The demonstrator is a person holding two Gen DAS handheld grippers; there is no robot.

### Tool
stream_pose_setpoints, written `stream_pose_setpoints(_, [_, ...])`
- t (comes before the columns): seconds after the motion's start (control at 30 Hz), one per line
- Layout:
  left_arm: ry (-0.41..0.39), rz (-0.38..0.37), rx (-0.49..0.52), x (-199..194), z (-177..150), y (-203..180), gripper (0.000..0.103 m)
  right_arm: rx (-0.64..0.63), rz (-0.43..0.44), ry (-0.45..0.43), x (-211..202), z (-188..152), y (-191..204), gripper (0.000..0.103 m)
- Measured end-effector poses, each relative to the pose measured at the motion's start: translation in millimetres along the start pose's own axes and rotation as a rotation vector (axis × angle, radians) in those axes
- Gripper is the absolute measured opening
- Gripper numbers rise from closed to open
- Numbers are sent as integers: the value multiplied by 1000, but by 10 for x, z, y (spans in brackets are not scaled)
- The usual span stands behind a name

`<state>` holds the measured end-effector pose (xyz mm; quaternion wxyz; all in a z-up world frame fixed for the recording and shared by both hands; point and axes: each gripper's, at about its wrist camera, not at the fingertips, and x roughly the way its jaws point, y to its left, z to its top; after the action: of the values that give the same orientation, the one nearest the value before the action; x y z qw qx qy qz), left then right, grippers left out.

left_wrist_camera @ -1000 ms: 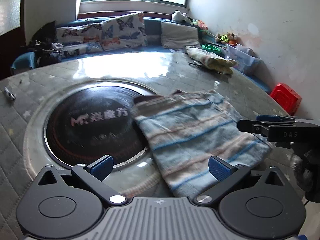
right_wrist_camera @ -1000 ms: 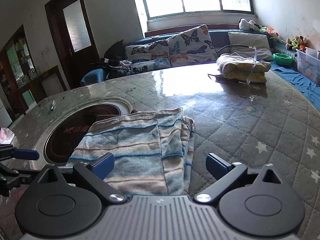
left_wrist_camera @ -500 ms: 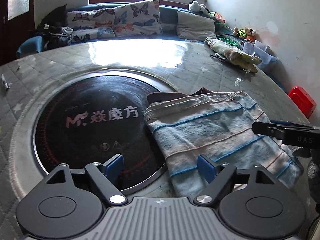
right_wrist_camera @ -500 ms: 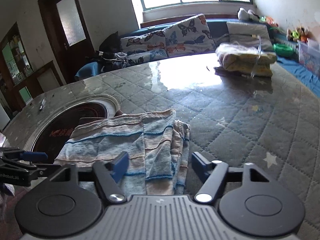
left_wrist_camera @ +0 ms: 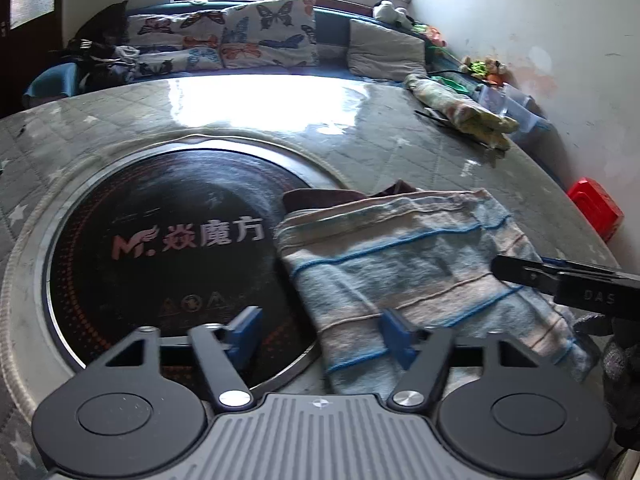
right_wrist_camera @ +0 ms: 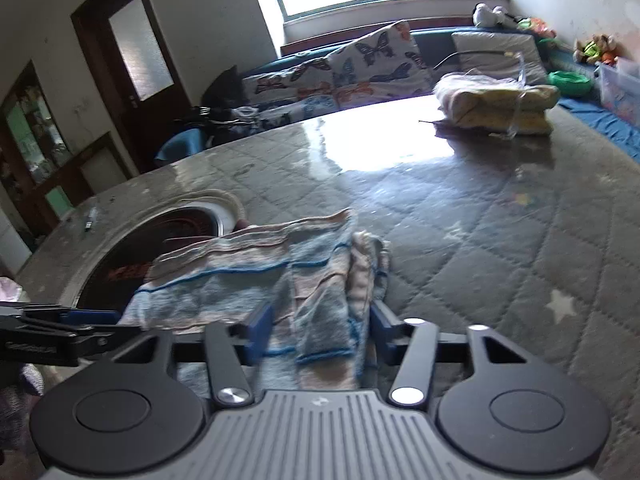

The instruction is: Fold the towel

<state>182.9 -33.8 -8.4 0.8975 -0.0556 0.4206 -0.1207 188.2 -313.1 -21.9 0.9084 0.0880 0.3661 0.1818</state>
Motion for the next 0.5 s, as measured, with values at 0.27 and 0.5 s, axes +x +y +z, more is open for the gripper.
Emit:
stream_pose_setpoints(0.27, [-17, -28, 7, -58, 43, -86, 14, 53, 47, -37, -116, 11, -31, 18])
stream_pose_setpoints(0.5, [-83, -52, 73, -221, 207, -337, 9, 53, 18, -115, -411, 122, -78, 16])
